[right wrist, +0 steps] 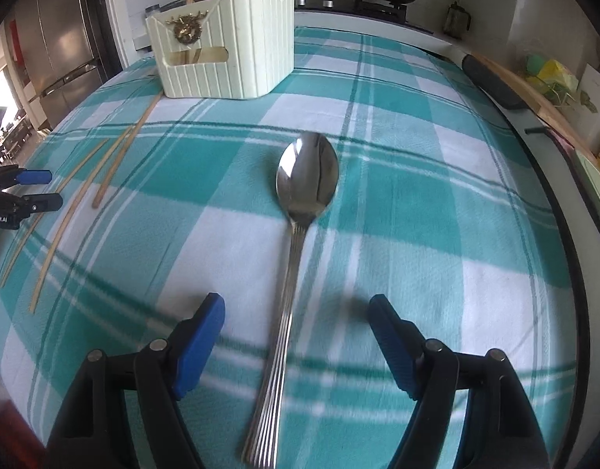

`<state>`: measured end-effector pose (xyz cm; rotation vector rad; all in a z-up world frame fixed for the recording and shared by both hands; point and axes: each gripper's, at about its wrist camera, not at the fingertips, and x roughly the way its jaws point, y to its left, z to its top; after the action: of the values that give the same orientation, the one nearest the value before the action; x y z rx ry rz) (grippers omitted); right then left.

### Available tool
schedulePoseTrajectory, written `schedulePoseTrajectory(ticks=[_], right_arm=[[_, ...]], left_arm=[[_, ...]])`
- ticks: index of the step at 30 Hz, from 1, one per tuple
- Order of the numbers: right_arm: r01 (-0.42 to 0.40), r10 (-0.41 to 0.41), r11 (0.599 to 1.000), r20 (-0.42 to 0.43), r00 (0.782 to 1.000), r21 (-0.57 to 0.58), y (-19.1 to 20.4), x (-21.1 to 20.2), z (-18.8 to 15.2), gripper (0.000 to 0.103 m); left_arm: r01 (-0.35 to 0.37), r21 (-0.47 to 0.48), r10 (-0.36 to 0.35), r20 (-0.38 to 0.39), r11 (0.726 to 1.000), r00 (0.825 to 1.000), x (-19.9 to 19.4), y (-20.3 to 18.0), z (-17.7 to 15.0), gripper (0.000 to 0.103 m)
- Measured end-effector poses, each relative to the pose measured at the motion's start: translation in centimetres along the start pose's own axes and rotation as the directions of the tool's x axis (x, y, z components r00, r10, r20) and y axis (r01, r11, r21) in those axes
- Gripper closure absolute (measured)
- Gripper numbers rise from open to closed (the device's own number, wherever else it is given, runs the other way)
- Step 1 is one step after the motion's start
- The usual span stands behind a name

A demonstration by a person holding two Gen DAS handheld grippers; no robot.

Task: Organize utensils
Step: 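Lower the right tool onto the spoon and close it while the left tool grasps a chopstick, then carry the right tool's spoon to the holder while the left tool carries its chopstick there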

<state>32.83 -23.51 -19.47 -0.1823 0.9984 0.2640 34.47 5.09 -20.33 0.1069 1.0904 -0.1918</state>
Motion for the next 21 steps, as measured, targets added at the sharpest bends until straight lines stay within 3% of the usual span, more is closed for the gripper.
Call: schedulePoseTrajectory(ticks=[2, 5, 6, 7, 12, 15, 18, 21], right_arm=[[0.004, -0.004, 1.000, 0.005, 1.000, -0.009, 0.2, 1.0, 1.6, 0.026], [0.018, -0.018, 1.000, 0.022, 1.000, 0.016, 0.3, 2.7, 4.2, 0.029], [0.016, -0.017, 0.999, 0.033, 0.999, 0.028, 0.4, 3.1, 4.9, 0.043], [0.023, -0.024, 0.999, 0.042, 0.999, 0.039, 0.3, 3.3, 5.3, 0.060], [0.037, -0.041, 0.998, 0.065, 0.997, 0.053, 0.6, 3.0, 6.1, 0.061], [-0.019, 0.008, 0.998, 0.160, 0.987, 0.065, 0.7, -0.6, 5.3, 0.061], [-0.072, 0.057, 0.996, 0.242, 0.969, 0.056, 1.1, -4.5, 4.3, 0.061], [-0.126, 0.106, 0.991, 0.312, 0.944, 0.046, 1.5, -8.5, 3.1, 0.061]], left_arm=[[-0.008, 0.016, 0.008, -0.007, 1.000, 1.000, 0.2, -0.5, 0.8, 0.032], [0.011, 0.019, -0.011, 0.002, 1.000, 1.000, 0.2, -1.1, 1.5, 0.059], [0.017, 0.019, -0.017, 0.008, 1.000, 1.000, 0.2, -1.2, 1.6, 0.081], [0.019, 0.014, -0.019, 0.018, 1.000, 1.000, 0.1, -1.2, 1.5, 0.098], [0.022, -0.050, -0.019, 0.069, 0.998, 0.997, -0.7, -0.5, 0.8, 0.099], [0.041, -0.072, -0.030, 0.144, 0.997, 0.989, -3.3, -0.3, 0.2, 0.099], [0.074, -0.083, -0.051, 0.251, 0.994, 0.967, -7.5, -0.2, -0.8, 0.099], [0.103, -0.077, -0.069, 0.360, 0.992, 0.930, -12.0, -0.2, -1.7, 0.099]])
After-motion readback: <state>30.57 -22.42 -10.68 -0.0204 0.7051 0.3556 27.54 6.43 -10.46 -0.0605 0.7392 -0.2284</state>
